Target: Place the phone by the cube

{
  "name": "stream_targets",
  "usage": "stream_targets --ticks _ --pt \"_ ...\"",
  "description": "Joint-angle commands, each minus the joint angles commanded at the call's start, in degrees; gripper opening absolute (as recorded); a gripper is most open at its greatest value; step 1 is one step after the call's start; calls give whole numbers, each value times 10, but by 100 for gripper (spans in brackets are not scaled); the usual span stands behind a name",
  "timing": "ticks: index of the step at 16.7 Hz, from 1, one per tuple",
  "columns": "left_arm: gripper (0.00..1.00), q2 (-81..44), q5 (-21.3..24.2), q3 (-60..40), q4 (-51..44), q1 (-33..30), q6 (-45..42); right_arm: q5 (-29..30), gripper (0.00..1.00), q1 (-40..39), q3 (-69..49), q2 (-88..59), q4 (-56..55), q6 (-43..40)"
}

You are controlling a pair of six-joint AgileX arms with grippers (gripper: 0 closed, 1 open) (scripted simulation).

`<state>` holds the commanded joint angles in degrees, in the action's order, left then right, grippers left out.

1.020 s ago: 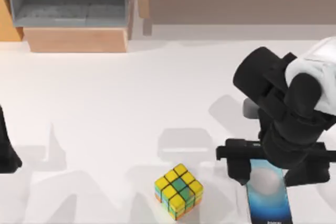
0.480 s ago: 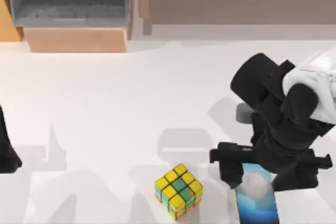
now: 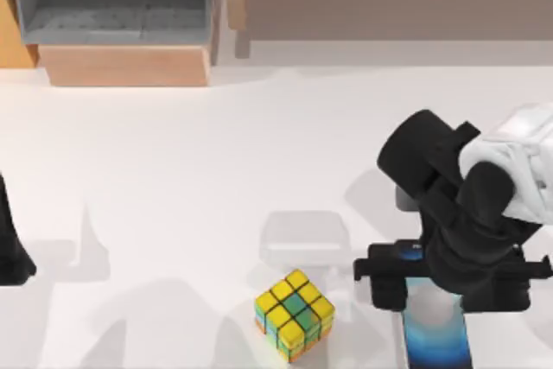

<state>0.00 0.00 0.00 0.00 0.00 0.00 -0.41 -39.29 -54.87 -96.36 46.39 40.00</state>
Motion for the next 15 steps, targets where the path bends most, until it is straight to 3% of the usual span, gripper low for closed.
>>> stream_targets --ticks 6,15 --pt "100 0 0 0 0 0 0 9 0 0 10 -10 -3 0" --pt "100 0 0 0 0 0 0 9 68 0 10 -10 -3 0"
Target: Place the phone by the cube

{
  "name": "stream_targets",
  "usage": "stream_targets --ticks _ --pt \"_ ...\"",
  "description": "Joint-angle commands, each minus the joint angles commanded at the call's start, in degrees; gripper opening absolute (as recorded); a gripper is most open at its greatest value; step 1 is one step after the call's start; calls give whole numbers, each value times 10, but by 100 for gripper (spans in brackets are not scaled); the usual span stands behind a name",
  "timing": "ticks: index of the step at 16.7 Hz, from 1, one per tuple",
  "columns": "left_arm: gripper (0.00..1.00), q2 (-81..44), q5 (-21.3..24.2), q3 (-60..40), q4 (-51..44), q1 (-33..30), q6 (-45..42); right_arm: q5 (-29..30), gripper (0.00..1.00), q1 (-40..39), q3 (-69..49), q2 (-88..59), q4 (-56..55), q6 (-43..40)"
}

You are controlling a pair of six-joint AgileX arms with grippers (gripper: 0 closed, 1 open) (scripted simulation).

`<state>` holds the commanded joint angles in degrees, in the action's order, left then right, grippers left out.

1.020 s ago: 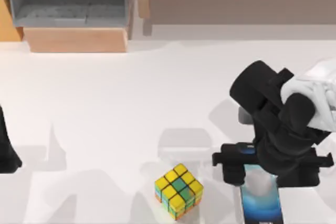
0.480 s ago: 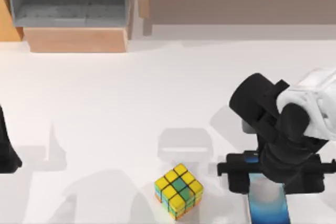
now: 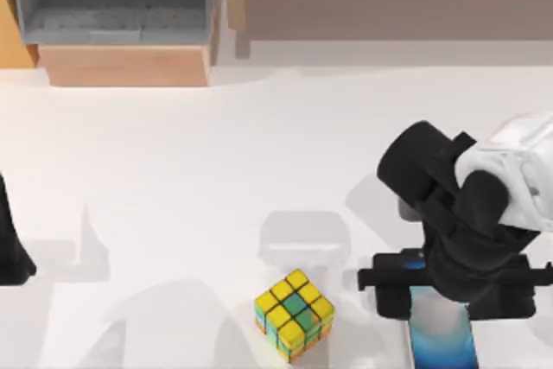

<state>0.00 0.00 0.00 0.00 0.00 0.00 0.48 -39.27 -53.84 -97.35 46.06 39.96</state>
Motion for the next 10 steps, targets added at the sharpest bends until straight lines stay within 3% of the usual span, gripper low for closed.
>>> stream_targets --ticks 4,10 --pt "100 0 0 0 0 0 0 0 98 0 0 0 0 0" --pt "100 0 0 0 0 0 0 0 100 0 0 0 0 0"
